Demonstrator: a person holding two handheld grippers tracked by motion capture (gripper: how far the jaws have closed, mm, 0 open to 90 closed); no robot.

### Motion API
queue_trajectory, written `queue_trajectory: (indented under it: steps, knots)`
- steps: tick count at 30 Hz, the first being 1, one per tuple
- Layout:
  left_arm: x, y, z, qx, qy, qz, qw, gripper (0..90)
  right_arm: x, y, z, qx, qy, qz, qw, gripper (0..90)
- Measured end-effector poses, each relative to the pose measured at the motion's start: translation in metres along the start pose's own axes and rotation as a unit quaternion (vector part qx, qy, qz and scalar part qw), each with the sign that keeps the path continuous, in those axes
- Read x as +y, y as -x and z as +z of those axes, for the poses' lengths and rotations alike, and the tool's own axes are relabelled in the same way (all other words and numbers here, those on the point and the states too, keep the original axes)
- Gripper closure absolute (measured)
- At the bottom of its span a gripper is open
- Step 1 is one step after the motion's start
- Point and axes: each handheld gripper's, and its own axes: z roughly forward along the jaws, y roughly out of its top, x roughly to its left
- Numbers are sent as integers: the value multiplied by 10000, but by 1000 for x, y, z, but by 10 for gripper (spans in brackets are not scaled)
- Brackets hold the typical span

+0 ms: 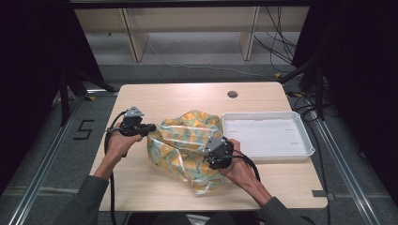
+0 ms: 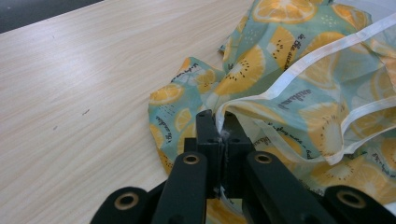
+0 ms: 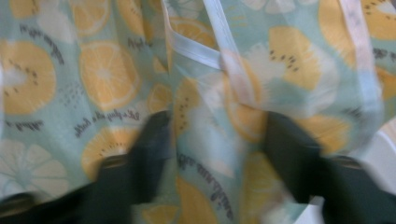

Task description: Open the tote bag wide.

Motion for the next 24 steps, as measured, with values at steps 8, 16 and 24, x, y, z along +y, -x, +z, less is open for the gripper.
queue_trajectory:
  steps: [8, 16, 24]
  knots:
    - [-4, -1, -8, -9, -63, 113, 9999, 814, 8, 28, -12, 347, 627, 283, 9970, 900]
    - [2, 24, -47, 368, -184, 946, 9947, 455, 30, 73, -17, 712, 1645, 1151, 9771, 900]
    - [3, 86, -82, 303, 57, 1744, 9842, 450, 43, 91, -12, 799, 1805, 1547, 9680, 900]
